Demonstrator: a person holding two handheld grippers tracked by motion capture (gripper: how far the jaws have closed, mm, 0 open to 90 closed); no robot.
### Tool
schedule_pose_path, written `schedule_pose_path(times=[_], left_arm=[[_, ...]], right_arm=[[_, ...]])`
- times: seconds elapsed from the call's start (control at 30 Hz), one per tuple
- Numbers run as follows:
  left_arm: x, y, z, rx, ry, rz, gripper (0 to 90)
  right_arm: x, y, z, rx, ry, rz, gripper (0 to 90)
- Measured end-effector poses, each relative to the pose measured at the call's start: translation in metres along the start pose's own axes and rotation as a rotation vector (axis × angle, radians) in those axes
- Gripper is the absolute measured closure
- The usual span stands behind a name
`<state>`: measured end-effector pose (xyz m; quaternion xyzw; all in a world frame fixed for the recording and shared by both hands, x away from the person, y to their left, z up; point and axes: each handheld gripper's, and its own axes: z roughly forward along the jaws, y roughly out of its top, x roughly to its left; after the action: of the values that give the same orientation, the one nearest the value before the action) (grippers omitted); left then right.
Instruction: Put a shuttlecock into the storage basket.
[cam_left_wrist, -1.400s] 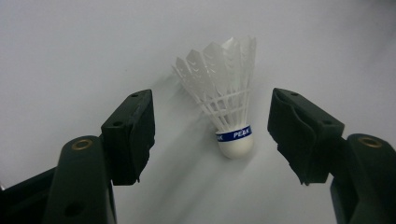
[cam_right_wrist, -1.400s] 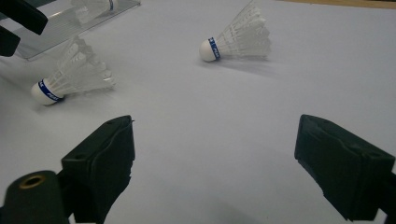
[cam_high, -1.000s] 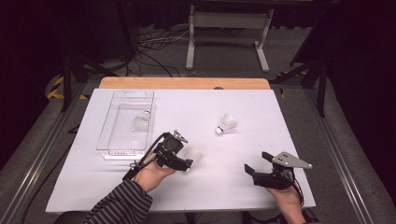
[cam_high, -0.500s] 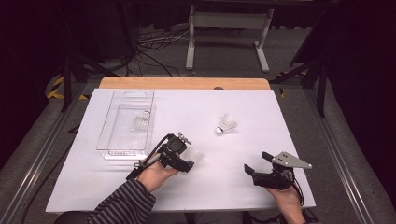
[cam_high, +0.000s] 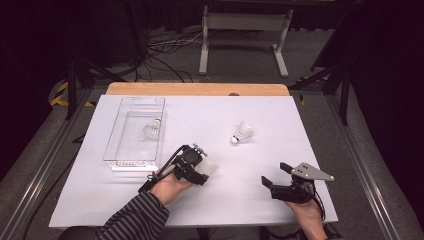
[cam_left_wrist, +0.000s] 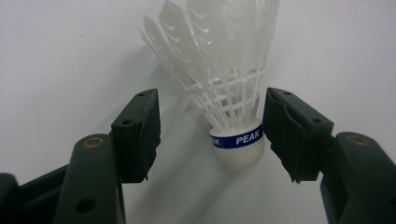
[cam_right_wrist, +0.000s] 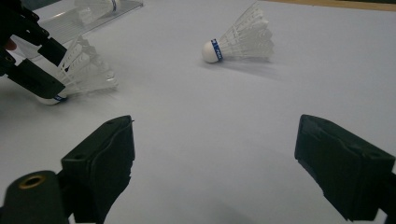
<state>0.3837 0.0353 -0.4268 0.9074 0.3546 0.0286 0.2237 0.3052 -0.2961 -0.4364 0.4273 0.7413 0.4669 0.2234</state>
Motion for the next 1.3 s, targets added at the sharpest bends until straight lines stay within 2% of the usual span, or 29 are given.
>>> schedule_pose_path(times=[0.17,0.3,0.7,1.03,1.3], left_arm=[[-0.002,0.0,0.002,0.004,-0.005,0.012,42.6],[-0.004,0.001,0.003,0.006,-0.015,0.022,48.9],[-0.006,0.001,0.006,0.013,-0.028,0.028,62.5],[-0.008,0.001,0.006,0.018,-0.015,0.035,64.8],[-0.011,0.0,0.001,0.0,-0.029,0.06,65.0]], right_arm=[[0.0,0.0,0.0,-0.005,-0.001,0.0,12.7],[0.0,0.0,0.0,-0.003,-0.002,-0.001,12.8],[0.0,0.0,0.0,0.0,-0.005,0.0,12.8],[0.0,0.0,0.0,0.0,-0.005,0.0,12.8],[0.0,0.0,0.0,0.0,-0.004,-0.001,12.8]])
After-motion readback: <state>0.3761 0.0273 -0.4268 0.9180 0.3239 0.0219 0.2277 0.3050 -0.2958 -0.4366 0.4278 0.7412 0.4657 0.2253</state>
